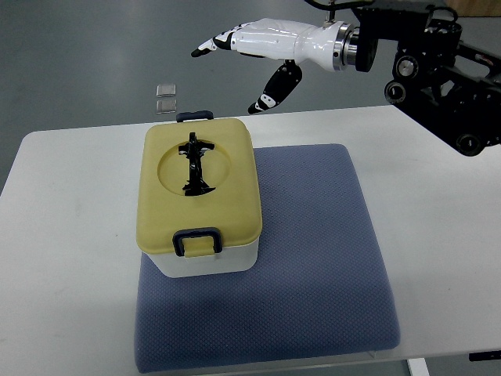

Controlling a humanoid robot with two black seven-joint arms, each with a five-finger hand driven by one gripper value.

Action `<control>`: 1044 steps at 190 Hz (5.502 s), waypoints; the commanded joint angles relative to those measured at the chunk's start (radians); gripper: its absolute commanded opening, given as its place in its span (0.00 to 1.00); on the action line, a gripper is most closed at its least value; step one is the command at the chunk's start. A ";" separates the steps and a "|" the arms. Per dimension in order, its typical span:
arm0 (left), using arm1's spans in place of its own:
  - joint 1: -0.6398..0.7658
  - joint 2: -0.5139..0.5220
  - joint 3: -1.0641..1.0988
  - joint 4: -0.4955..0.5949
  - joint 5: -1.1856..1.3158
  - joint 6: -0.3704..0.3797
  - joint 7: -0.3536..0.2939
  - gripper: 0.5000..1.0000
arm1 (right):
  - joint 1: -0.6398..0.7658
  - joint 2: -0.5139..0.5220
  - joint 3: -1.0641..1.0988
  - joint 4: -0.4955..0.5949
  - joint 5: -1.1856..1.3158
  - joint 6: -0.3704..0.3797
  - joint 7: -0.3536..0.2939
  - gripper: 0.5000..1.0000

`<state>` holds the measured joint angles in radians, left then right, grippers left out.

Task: Open white storage box with right hand
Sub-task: 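Move the right hand over the yellow lid toward its black top handle, then grasp the black handle on the yellow lid with the right hand, then lift the yellow lid up off the white box with the right hand, then carry the lid beside the box and lower it onto the blue mat, then release the lid handle and pull the right hand away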

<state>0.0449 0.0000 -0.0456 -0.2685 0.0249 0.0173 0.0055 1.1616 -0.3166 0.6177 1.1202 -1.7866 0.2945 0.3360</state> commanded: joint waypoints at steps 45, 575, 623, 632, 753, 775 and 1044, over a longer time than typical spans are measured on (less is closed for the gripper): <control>0.000 0.000 0.001 0.000 0.000 0.000 -0.001 1.00 | -0.103 0.062 -0.003 0.006 -0.065 -0.124 0.009 0.86; 0.001 0.000 0.001 0.000 -0.002 0.000 0.001 1.00 | -0.168 -0.107 0.099 0.128 0.116 -0.288 0.001 0.00; 0.001 0.000 0.004 0.000 0.000 0.001 0.001 1.00 | -0.178 -0.260 0.096 0.130 0.185 -0.288 0.048 0.00; 0.001 0.000 0.004 0.000 0.000 0.000 0.001 1.00 | -0.186 -0.283 0.083 0.124 0.187 -0.290 0.067 0.00; 0.001 0.000 0.004 -0.001 0.000 0.000 0.002 1.00 | -0.352 -0.303 -0.039 -0.088 0.167 -0.304 0.229 0.00; 0.001 0.000 0.004 -0.003 0.001 0.000 0.002 1.00 | -0.370 -0.300 -0.076 -0.092 0.167 -0.333 0.229 0.00; 0.001 0.000 0.004 -0.003 0.000 0.001 0.008 1.00 | -0.441 -0.272 -0.246 0.055 0.164 -0.431 0.236 0.83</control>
<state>0.0460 0.0000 -0.0418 -0.2715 0.0246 0.0185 0.0137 0.7245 -0.5876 0.3753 1.1773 -1.6233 -0.1382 0.5721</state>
